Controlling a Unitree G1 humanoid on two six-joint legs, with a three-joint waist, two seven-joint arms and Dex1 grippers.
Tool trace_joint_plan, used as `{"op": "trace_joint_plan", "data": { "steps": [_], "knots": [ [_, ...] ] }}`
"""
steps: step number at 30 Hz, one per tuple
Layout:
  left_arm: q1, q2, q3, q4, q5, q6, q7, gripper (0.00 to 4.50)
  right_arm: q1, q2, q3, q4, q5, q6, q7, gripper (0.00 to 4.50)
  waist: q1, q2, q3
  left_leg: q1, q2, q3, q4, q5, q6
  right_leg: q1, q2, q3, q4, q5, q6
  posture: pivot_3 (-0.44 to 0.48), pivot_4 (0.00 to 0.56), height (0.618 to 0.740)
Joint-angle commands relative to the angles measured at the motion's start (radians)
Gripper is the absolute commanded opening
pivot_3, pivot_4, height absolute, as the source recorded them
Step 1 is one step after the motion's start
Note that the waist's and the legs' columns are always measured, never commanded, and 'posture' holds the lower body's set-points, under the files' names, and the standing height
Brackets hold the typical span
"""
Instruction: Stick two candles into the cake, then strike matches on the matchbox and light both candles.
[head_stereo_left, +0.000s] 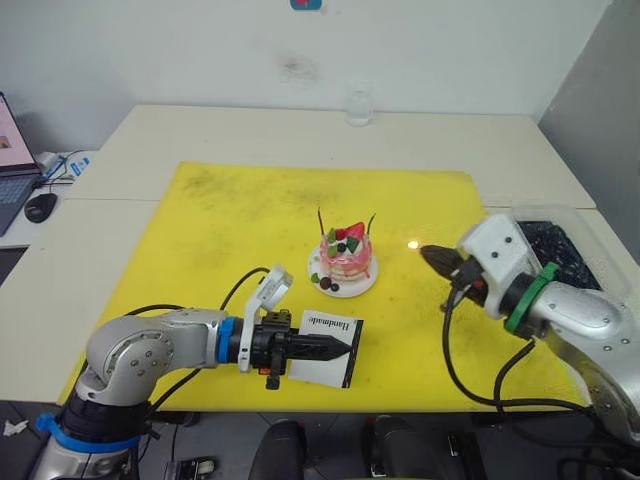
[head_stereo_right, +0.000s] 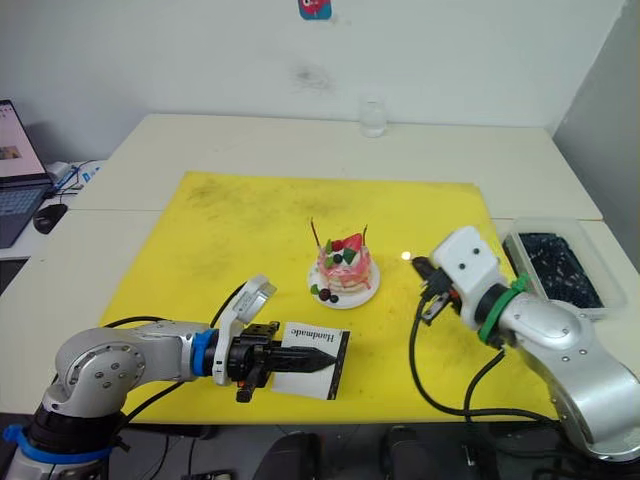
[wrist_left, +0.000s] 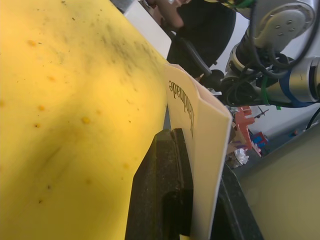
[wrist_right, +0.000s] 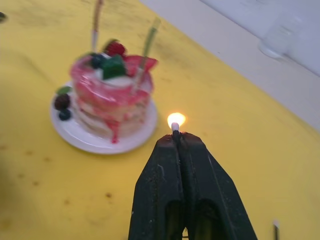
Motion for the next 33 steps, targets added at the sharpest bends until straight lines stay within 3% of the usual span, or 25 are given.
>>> {"op": "trace_joint_plan", "data": {
  "steps": [1, 8, 18, 33],
  "knots": [
    [0.011, 0.003, 0.021, -0.023, -0.013, -0.016, 0.006, 0.00, -0.041, 0.002, 0.002, -0.030, 0.024, 0.003, -0.005, 0.05, 0.001, 0.000, 0.000, 0.000, 0.000, 0.000, 0.000, 0.000, 0.000, 0.000, 0.000, 0.000, 0.000, 0.000, 0.000, 0.000, 0.150, 0.740],
    [0.030, -0.005, 0.013, -0.025, -0.007, -0.029, 0.024, 0.00, -0.255, 0.061, 0.181, 0.036, 0.015, 0.000, -0.009, 0.05, 0.000, 0.000, 0.000, -0.001, -0.001, 0.000, 0.001, 0.000, 0.000, 0.000, -0.001, 0.000, -0.001, 0.000, 0.001, 0.000, 0.150, 0.740],
    [0.037, -0.023, 0.004, -0.028, 0.004, -0.047, 0.042, 0.00, -0.453, 0.147, 0.417, 0.287, -0.204, -0.168, -0.055, 0.05, 0.000, 0.000, 0.000, -0.002, -0.001, 0.001, 0.000, 0.000, 0.000, -0.001, -0.001, 0.000, -0.001, 0.000, 0.000, 0.000, 0.150, 0.740],
    [0.035, -0.040, -0.007, -0.028, 0.012, -0.062, 0.056, 0.00, -0.467, 0.211, 0.476, 0.472, -0.375, -0.377, 0.013, 0.05, 0.001, 0.000, 0.000, -0.002, 0.000, 0.000, 0.000, 0.000, 0.000, -0.001, -0.001, 0.000, 0.000, 0.000, 0.000, 0.000, 0.150, 0.740]
  ]
}}
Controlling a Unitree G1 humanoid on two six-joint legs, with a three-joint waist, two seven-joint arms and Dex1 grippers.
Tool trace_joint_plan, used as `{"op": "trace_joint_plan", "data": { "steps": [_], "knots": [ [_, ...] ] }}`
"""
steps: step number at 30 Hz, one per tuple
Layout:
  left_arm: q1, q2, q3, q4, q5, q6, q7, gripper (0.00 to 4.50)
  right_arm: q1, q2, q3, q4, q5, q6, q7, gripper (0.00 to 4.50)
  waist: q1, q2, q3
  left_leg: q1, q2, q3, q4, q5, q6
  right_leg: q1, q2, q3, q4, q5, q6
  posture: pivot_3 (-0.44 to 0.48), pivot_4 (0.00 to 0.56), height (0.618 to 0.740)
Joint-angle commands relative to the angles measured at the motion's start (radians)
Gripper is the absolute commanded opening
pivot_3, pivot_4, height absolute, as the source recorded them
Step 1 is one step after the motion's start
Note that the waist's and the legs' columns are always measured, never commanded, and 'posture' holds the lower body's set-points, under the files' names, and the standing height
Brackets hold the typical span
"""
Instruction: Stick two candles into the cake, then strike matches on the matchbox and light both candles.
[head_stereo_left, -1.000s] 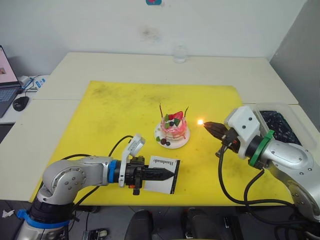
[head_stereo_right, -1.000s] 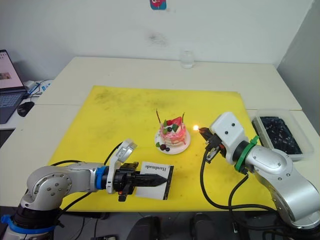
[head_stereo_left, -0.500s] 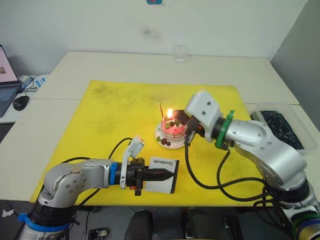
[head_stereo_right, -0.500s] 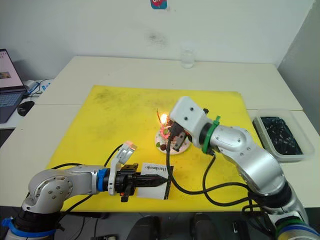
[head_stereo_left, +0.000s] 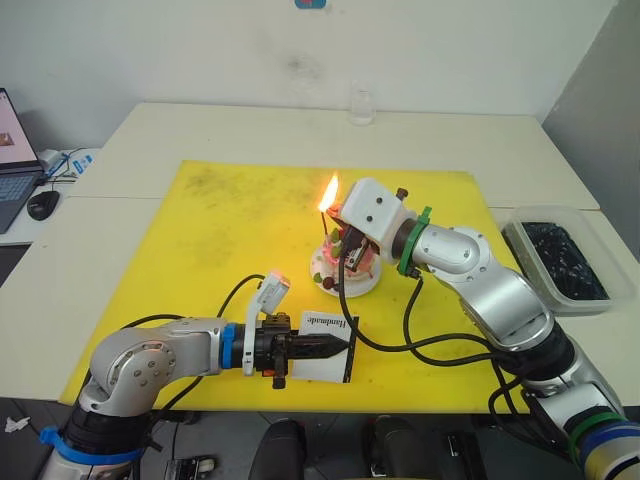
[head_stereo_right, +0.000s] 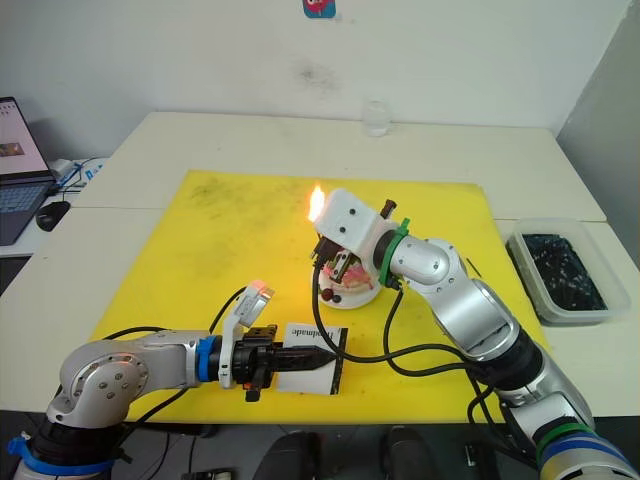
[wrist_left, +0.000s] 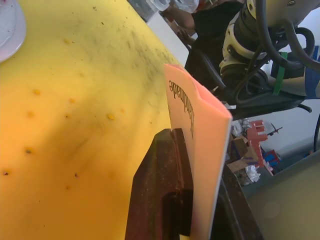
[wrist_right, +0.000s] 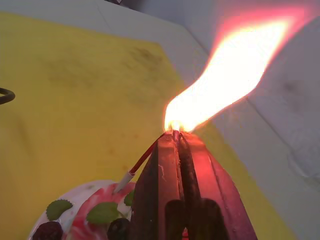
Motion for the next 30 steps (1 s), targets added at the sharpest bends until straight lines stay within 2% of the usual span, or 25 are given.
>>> {"op": "trace_joint_plan", "data": {
  "steps": [1, 30],
  "knots": [
    [-0.008, -0.006, -0.006, -0.028, 0.000, -0.017, 0.001, 0.00, -0.015, 0.010, -0.012, -0.011, -0.031, -0.042, 0.020, 0.05, 0.000, 0.000, 0.000, 0.000, 0.000, 0.000, 0.000, 0.000, 0.000, 0.000, 0.000, 0.000, 0.000, 0.000, 0.000, 0.000, 0.150, 0.740],
    [-0.020, -0.012, -0.021, -0.024, 0.000, -0.026, 0.005, 0.00, 0.010, 0.031, -0.016, 0.038, -0.156, -0.064, 0.080, 0.05, 0.000, 0.000, 0.000, 0.000, 0.000, 0.000, 0.000, 0.000, 0.000, 0.000, 0.000, 0.000, 0.000, 0.000, 0.000, 0.000, 0.150, 0.740]
  ]
}}
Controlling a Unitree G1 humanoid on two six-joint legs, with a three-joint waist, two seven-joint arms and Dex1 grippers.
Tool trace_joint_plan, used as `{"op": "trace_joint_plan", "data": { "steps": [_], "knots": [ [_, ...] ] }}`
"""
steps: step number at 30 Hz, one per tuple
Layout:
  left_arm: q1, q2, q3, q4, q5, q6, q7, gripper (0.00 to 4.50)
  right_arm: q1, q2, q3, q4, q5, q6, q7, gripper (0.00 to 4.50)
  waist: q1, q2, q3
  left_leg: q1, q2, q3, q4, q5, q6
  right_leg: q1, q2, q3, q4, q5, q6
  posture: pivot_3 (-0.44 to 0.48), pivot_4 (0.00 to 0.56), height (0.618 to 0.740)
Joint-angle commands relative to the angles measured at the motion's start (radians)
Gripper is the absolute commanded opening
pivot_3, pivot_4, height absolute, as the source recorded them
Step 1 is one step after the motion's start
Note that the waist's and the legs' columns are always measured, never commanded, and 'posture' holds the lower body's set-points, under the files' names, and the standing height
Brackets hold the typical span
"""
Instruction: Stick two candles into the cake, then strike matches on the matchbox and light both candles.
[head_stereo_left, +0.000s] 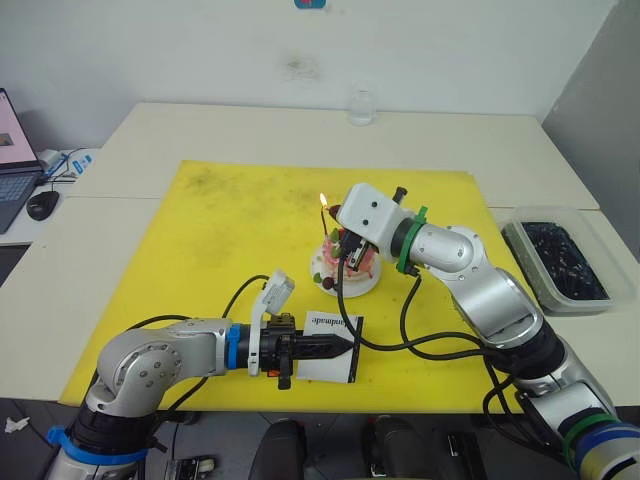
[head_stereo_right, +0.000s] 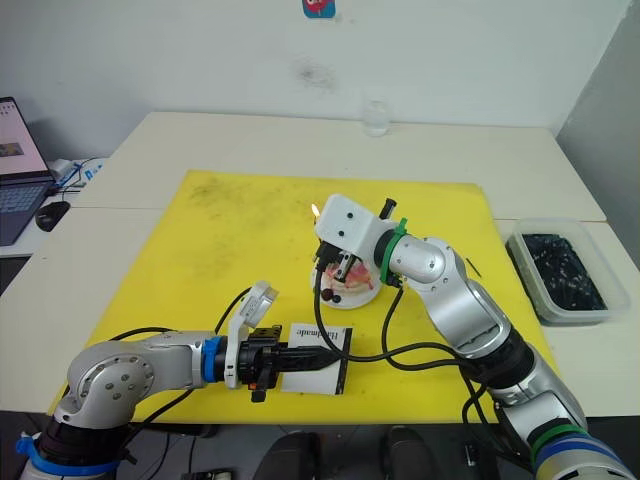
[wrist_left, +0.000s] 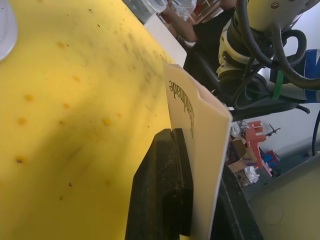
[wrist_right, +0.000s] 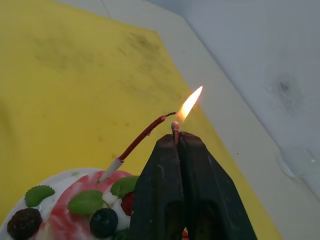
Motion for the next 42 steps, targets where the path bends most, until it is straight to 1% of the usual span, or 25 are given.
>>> {"op": "trace_joint_plan", "data": {
  "steps": [1, 16, 42],
  "knots": [
    [-0.018, -0.003, -0.004, -0.022, -0.001, -0.012, -0.006, 0.00, 0.001, 0.005, -0.016, -0.018, -0.013, -0.027, 0.012, 0.05, 0.000, 0.000, 0.000, 0.000, 0.000, 0.000, 0.000, 0.000, 0.000, 0.000, 0.000, 0.000, 0.000, 0.000, 0.000, 0.000, 0.150, 0.740],
    [-0.018, -0.009, -0.013, -0.023, 0.004, -0.016, -0.007, 0.00, 0.010, 0.007, -0.028, -0.034, -0.023, -0.057, 0.037, 0.05, 0.000, 0.000, 0.000, 0.000, 0.000, 0.000, 0.000, 0.000, 0.000, 0.000, 0.000, 0.000, 0.000, 0.000, 0.000, 0.000, 0.150, 0.740],
    [-0.030, -0.016, -0.025, -0.010, 0.016, -0.017, -0.016, 0.00, 0.018, 0.004, -0.034, -0.039, -0.031, -0.062, 0.038, 0.05, 0.000, 0.000, 0.000, 0.000, 0.000, 0.000, 0.000, 0.000, 0.000, 0.000, 0.000, 0.000, 0.000, 0.000, 0.000, 0.000, 0.150, 0.740]
  ]
}}
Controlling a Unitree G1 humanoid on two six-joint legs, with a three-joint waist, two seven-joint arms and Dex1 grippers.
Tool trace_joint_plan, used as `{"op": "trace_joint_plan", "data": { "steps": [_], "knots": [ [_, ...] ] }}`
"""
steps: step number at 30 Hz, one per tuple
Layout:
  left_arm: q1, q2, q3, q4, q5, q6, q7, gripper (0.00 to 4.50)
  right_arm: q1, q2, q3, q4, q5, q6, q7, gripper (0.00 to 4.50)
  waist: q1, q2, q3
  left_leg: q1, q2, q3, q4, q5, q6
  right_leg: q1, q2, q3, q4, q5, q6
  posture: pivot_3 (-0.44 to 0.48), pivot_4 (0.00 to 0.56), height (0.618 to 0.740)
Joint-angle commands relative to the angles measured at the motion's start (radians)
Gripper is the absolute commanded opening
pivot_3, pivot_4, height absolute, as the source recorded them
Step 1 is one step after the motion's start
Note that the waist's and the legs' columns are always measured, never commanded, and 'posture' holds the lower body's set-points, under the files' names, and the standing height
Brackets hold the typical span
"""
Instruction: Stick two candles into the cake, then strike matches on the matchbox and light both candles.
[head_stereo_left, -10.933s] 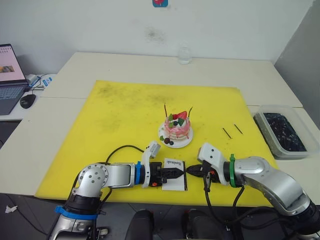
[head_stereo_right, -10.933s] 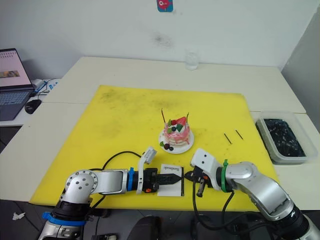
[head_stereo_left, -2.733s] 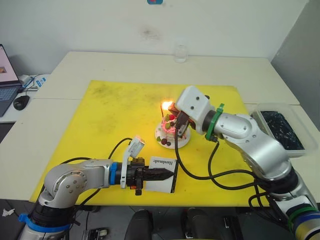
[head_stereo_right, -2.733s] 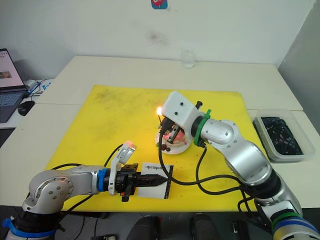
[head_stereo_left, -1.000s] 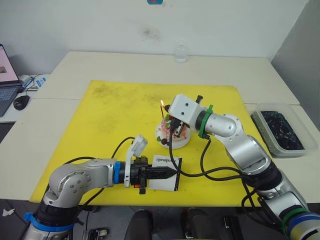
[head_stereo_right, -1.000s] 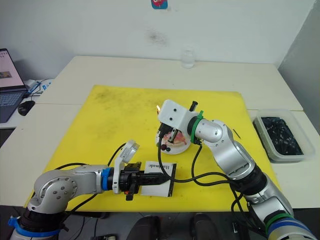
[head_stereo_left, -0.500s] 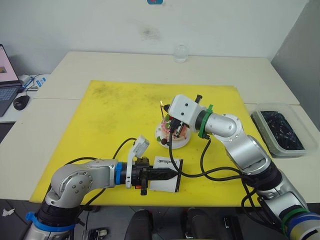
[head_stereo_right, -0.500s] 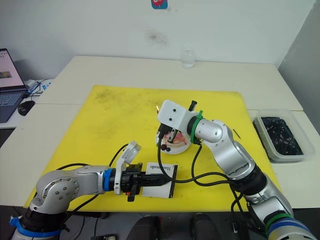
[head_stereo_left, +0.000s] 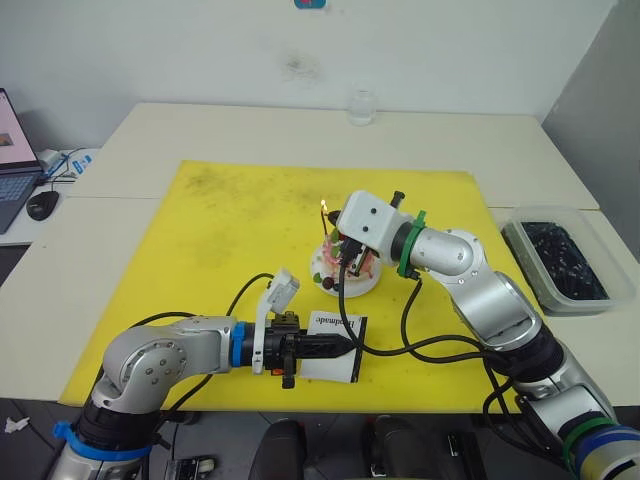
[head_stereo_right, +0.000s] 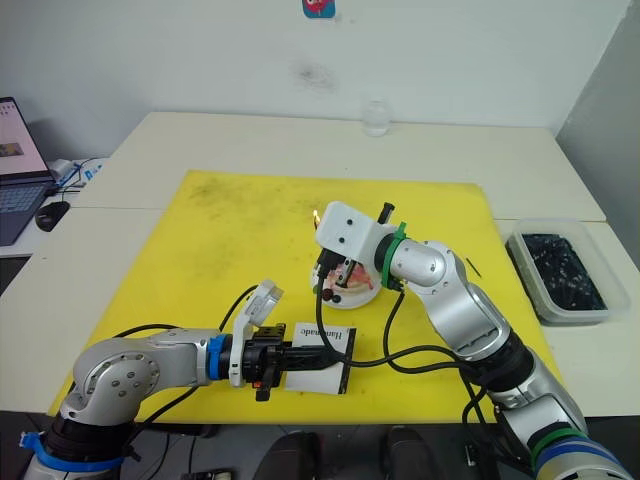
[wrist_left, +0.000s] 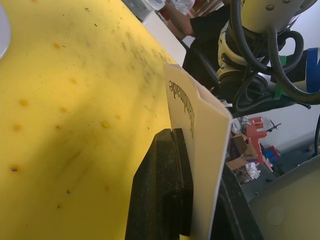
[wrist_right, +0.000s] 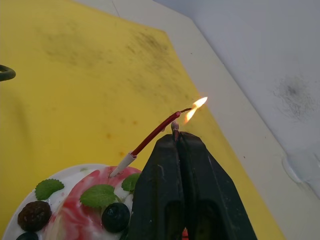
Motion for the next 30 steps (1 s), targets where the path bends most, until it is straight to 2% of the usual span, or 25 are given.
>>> {"op": "trace_joint_plan", "data": {
  "steps": [1, 8, 18, 25, 30],
  "knots": [
    [-0.011, -0.008, -0.004, -0.014, -0.002, -0.015, -0.013, 0.00, -0.003, 0.001, -0.032, -0.040, -0.016, -0.020, -0.002, 0.05, 0.000, 0.000, 0.000, 0.000, 0.000, 0.000, 0.000, 0.000, 0.000, 0.000, 0.000, 0.000, 0.000, 0.000, 0.000, 0.000, 0.150, 0.740],
    [-0.011, -0.009, -0.004, -0.013, -0.002, -0.016, -0.014, 0.00, 0.000, -0.002, -0.039, -0.049, -0.013, -0.015, 0.000, 0.05, 0.000, 0.000, 0.000, 0.000, 0.000, 0.000, 0.000, 0.000, 0.000, 0.000, 0.000, 0.000, 0.000, 0.000, 0.000, 0.000, 0.150, 0.740],
    [-0.010, -0.016, -0.010, -0.009, 0.009, -0.022, -0.014, 0.00, 0.058, -0.045, -0.109, -0.173, 0.037, 0.058, 0.046, 0.05, 0.000, 0.000, 0.000, 0.000, 0.000, 0.000, 0.000, 0.000, 0.000, 0.000, 0.000, 0.000, 0.000, 0.000, 0.000, 0.000, 0.150, 0.740],
    [-0.009, -0.025, -0.020, -0.006, 0.019, -0.024, -0.020, 0.00, 0.276, -0.147, -0.260, -0.449, 0.166, 0.217, 0.117, 0.05, 0.004, 0.000, 0.000, -0.001, 0.000, 0.000, -0.001, 0.000, 0.000, 0.000, 0.000, 0.000, -0.001, 0.000, 0.000, 0.000, 0.150, 0.740],
    [-0.007, -0.033, -0.025, 0.000, 0.028, -0.031, -0.024, 0.00, 0.447, -0.226, -0.480, -0.565, 0.238, 0.331, 0.133, 0.05, 0.004, 0.000, 0.000, 0.000, 0.000, 0.000, 0.000, 0.000, 0.000, 0.000, -0.001, -0.001, -0.001, 0.000, 0.000, 0.000, 0.150, 0.740]
  ]
}}
